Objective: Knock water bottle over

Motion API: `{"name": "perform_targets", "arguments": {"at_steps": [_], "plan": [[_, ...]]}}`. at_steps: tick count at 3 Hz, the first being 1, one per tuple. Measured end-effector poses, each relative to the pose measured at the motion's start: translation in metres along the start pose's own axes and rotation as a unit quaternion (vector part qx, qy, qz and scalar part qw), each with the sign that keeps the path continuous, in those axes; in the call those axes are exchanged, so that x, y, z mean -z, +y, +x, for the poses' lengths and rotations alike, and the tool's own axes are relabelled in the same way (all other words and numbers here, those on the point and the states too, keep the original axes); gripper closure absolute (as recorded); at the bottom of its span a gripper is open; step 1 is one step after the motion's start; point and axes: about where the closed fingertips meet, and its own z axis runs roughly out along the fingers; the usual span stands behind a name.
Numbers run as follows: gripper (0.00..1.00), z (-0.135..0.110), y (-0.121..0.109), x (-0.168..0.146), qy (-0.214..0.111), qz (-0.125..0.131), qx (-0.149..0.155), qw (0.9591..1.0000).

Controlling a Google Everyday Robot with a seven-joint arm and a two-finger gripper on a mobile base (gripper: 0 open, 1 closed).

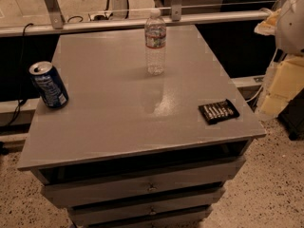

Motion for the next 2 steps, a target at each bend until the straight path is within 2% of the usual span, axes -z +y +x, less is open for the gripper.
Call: {"name": "perform_targets", "arguments": {"at_steps": [1,2], "plan": [[0.0,0.0,0.0,0.0,0.0,0.0,0.0,1.0],[0.0,-0.007,-0.015,-0.016,-0.016,0.011,-0.001,0.9998]]}}
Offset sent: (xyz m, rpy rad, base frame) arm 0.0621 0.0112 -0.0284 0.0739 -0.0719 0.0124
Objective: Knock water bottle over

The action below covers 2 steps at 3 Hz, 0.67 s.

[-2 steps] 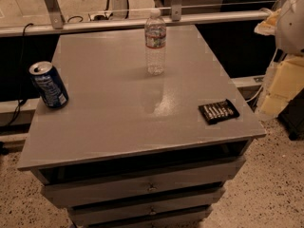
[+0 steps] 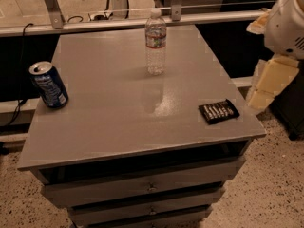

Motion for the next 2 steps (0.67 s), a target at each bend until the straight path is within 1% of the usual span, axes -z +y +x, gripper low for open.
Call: {"name": "perform_targets", "arguments": {"at_steps": [1,2], "plan": [[0.0,-0.016,-0.031,-0.039,-0.023,0.019,-0.011,0.9995],[0.0,-0.044,-0.068,-0.081,-0.068,0.039,-0.029,0.9965]]}}
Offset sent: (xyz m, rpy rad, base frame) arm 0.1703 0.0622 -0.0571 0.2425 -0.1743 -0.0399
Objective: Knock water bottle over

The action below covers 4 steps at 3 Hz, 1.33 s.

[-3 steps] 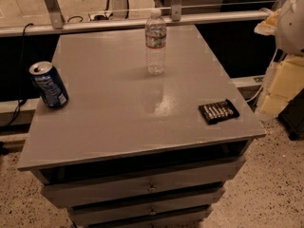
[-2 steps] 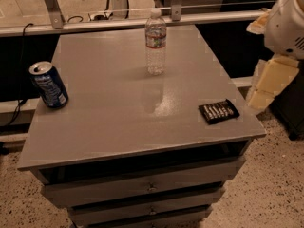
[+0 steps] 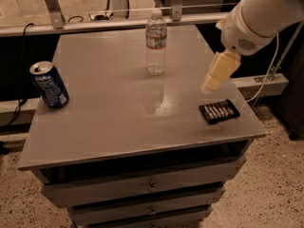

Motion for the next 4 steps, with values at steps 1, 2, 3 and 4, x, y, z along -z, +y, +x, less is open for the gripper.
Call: {"name": "perform_targets", "arguments": {"at_steps": [1,2,3,4], "plan": [[0.0,-0.028,-0.022,-0.038,-0.058,0.005,-0.023,0.998],[0.0,-0.058,-0.041,-0.068,-0.13,0.0,-0.05,0.9902],[0.0,-0.088,-0.051,-0.089,-0.193,-0.021,-0.071,0.9784],[0.0,-0.116,-0.052,-0.105,-0.244,-0.038,-0.081,0.9657]]}}
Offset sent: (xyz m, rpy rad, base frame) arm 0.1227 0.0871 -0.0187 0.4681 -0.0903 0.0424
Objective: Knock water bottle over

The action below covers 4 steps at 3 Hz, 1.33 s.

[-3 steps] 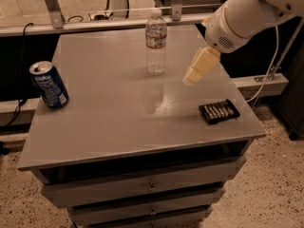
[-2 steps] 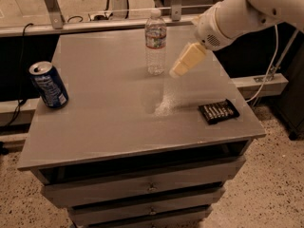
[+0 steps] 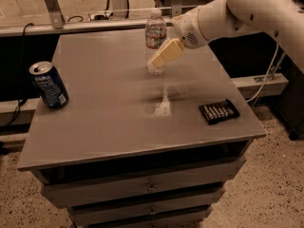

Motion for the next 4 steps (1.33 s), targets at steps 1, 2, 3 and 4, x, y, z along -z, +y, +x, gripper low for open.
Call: {"name": "perform_targets", "arguments": {"at_steps": [1,2,3,4], "plan": [[0.0,-0.014,-0.003,-0.019,-0.048,-0.008,-0.012,0.9988],[0.25,-0.027,-0.014,-0.029,-0.095,0.002,-0.018,0.9953],[0.47,-0.027,-0.022,-0.026,-0.113,0.013,-0.02,0.9934],[0.71,-0.038,-0.027,-0.012,-0.097,0.017,-0.001,0.9951]]}}
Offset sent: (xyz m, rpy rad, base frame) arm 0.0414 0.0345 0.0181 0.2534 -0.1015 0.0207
